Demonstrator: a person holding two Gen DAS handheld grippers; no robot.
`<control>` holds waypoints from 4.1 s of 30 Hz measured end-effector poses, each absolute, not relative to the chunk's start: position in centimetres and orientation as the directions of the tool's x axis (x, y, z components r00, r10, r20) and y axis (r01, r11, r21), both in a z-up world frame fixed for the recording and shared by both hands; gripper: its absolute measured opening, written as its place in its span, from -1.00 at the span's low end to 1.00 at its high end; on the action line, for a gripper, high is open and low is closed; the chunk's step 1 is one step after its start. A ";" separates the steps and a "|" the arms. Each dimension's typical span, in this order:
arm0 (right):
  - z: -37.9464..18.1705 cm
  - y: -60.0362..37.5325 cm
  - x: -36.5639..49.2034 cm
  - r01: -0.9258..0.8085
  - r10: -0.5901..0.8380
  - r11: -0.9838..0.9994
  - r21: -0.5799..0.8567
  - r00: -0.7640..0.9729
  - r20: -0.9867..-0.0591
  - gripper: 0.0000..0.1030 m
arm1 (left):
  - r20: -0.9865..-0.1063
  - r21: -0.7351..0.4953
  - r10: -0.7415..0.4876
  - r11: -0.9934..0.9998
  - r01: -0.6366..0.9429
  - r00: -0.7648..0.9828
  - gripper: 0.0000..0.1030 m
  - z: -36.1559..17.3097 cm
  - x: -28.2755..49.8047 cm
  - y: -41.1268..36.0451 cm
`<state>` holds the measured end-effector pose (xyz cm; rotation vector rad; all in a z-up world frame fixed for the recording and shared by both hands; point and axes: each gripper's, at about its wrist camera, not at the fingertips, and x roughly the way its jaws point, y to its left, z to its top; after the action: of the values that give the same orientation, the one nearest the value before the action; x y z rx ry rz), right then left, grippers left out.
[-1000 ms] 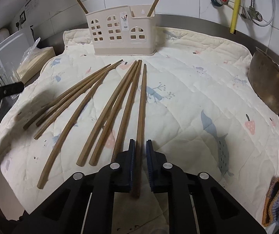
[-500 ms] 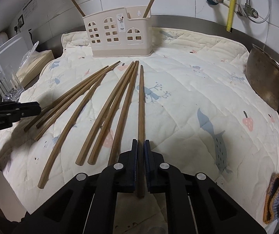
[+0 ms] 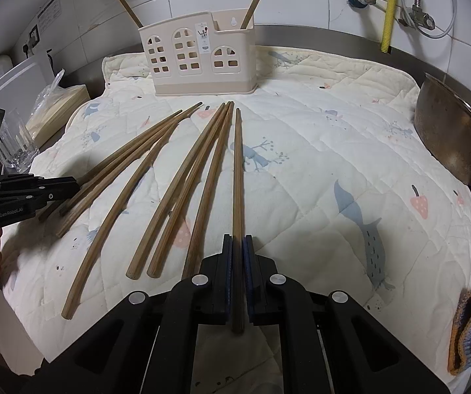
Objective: Organize utensils
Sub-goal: 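Raise the left tool's chopstick into the white holder while the right tool inserts its own, then open the left tool leaving its chopstick while the right tool releases its own, then close the left tool on a third chopstick while the right tool grasps another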
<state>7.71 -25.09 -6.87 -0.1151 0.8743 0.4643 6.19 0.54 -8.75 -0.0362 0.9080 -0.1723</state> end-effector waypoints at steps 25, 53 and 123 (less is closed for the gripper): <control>4.5 -24.2 9.7 -0.502 0.423 0.865 0.022 0.705 -0.569 -0.87 | -0.624 -0.085 -0.185 0.982 0.169 0.759 -0.89 2.1 6.9 1.1; 19.9 -21.6 19.0 -0.594 0.511 0.804 -0.032 0.718 -0.473 -0.88 | -0.438 -0.023 -0.192 0.979 0.203 0.878 -0.89 18.1 13.2 2.7; 2.5 -21.0 9.5 -0.541 0.478 0.833 0.117 0.597 -0.645 -0.12 | -0.629 -0.115 -0.106 0.992 0.043 0.770 0.06 2.6 8.3 3.3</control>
<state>9.53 -20.98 2.54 -0.0945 0.7197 0.5922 8.30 3.25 2.60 -0.0961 0.6869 -0.0813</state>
